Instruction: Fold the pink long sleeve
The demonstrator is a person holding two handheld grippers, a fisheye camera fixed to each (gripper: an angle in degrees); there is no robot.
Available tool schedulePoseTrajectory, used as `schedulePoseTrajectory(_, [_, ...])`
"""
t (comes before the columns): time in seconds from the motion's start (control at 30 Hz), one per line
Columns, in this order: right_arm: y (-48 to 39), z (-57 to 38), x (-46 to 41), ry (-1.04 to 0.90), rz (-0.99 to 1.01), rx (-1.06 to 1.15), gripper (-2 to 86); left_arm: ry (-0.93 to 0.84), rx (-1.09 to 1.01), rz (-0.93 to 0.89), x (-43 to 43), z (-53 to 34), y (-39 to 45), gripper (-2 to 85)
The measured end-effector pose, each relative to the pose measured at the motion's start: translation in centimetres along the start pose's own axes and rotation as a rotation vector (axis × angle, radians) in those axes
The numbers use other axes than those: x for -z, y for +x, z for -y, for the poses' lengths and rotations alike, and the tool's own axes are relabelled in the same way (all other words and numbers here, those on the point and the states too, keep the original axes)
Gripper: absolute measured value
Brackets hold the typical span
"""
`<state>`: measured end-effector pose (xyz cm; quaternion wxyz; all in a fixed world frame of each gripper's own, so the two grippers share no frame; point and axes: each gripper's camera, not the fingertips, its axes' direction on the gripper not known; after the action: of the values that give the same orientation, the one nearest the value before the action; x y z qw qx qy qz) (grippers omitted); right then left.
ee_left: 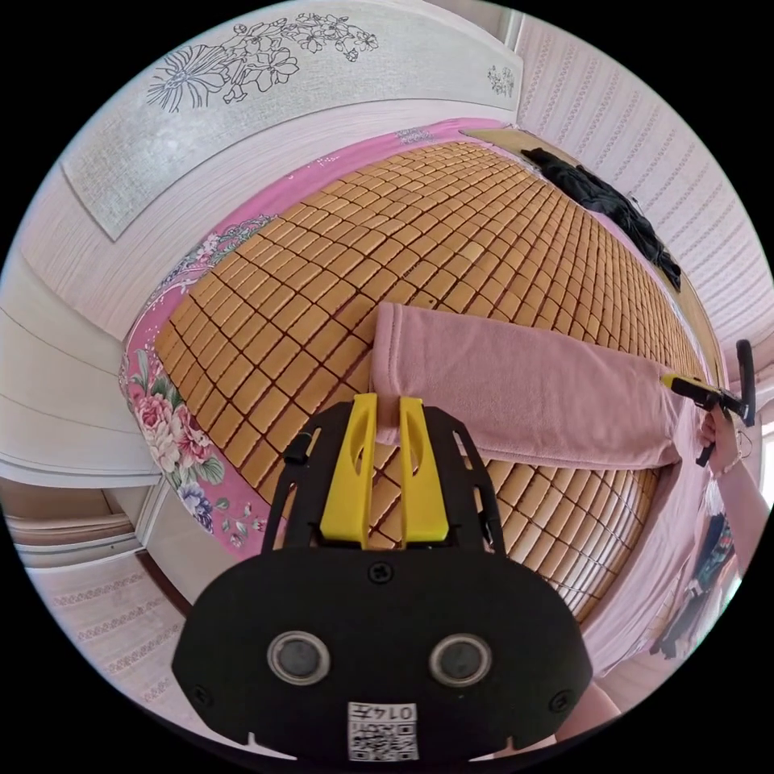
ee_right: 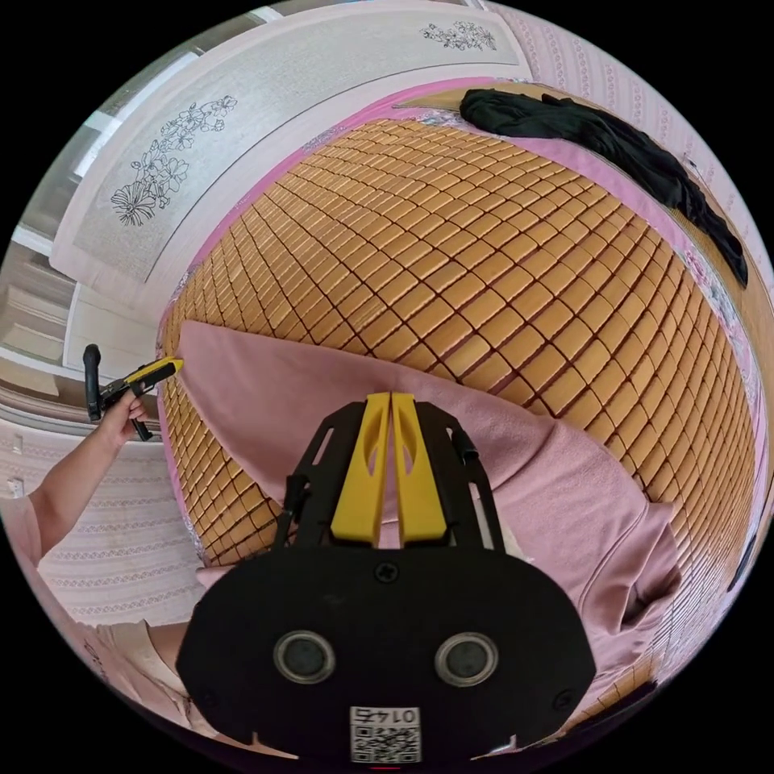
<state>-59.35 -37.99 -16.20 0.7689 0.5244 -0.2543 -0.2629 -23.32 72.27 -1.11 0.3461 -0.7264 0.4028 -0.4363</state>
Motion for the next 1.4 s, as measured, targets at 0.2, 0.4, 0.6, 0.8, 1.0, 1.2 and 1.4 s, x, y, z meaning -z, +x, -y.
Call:
schedulePoseTrajectory(0.2, [-5.4,-3.3,1.0,-0.008,-0.001,0.294,-0.3,0.073,-0.012,0.019,-0.3,-1.9,1.3,5.3])
schedulePoseTrajectory(0.4, [-9.8,-3.5,-1.1,-0.079,0.166,0.385,0.0,0.102,-0.001,-0.019,-0.6,-3.0,1.5,1.7])
schedulePoseTrajectory(0.6, [-10.0,-4.2,0.1,0.016,0.419,0.311,4.4,0.354,-0.310,-0.021,6.5,-6.0,8.3,-0.5])
schedulePoseTrajectory(0.8, [-2.8,-6.2,3.9,0.110,0.772,0.037,15.6,0.441,-0.703,-0.102,10.3,-13.0,19.1,-0.5])
schedulePoseTrajectory(1.0, [2.2,-12.2,6.9,0.093,0.644,0.005,7.0,0.393,-0.722,-0.238,9.4,-17.2,25.0,-0.4])
schedulePoseTrajectory(1.2, [11.1,-21.5,12.1,0.254,0.848,-0.137,5.4,0.460,-0.843,-0.350,10.7,-20.4,30.9,-0.3])
schedulePoseTrajectory(1.4, [17.7,-32.5,21.1,0.554,1.129,-0.079,5.2,0.628,-1.001,-0.624,15.9,-23.9,36.5,-0.2])
